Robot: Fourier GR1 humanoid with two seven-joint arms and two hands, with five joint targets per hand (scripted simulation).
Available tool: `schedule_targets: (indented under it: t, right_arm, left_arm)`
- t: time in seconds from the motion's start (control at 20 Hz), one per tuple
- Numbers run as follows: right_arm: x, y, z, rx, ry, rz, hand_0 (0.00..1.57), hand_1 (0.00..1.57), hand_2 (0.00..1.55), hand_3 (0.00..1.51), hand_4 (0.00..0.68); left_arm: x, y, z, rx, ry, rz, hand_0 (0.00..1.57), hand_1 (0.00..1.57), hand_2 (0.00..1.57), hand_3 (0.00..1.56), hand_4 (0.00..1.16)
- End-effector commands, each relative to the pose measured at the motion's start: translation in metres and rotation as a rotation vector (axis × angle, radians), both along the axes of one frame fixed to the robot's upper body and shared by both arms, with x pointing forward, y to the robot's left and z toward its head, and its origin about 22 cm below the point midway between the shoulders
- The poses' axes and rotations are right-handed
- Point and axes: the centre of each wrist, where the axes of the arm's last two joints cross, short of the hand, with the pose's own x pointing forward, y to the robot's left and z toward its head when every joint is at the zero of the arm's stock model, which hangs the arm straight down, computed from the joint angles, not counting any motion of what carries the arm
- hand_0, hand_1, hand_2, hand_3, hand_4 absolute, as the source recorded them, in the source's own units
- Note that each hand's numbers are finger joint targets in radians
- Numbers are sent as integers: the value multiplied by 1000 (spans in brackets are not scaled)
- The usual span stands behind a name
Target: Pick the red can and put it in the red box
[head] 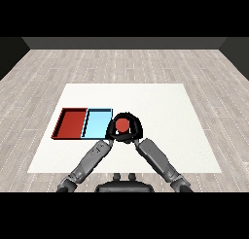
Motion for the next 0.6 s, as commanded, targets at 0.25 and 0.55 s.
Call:
schedule_targets:
  t: [0.25, 0.55]
  right_arm:
    - [-17, 30, 6, 10, -22, 14, 1516, 1516, 1459, 1396, 549]
    - [3, 3, 5, 49, -10, 70, 763, 763, 612, 0, 0]
  left_arm:
    - [-17, -16, -15, -38, 21, 26, 1571, 1571, 1528, 1424, 885]
    - [-2, -16, -2, -58, 1, 15, 1571, 1571, 1569, 1491, 1140]
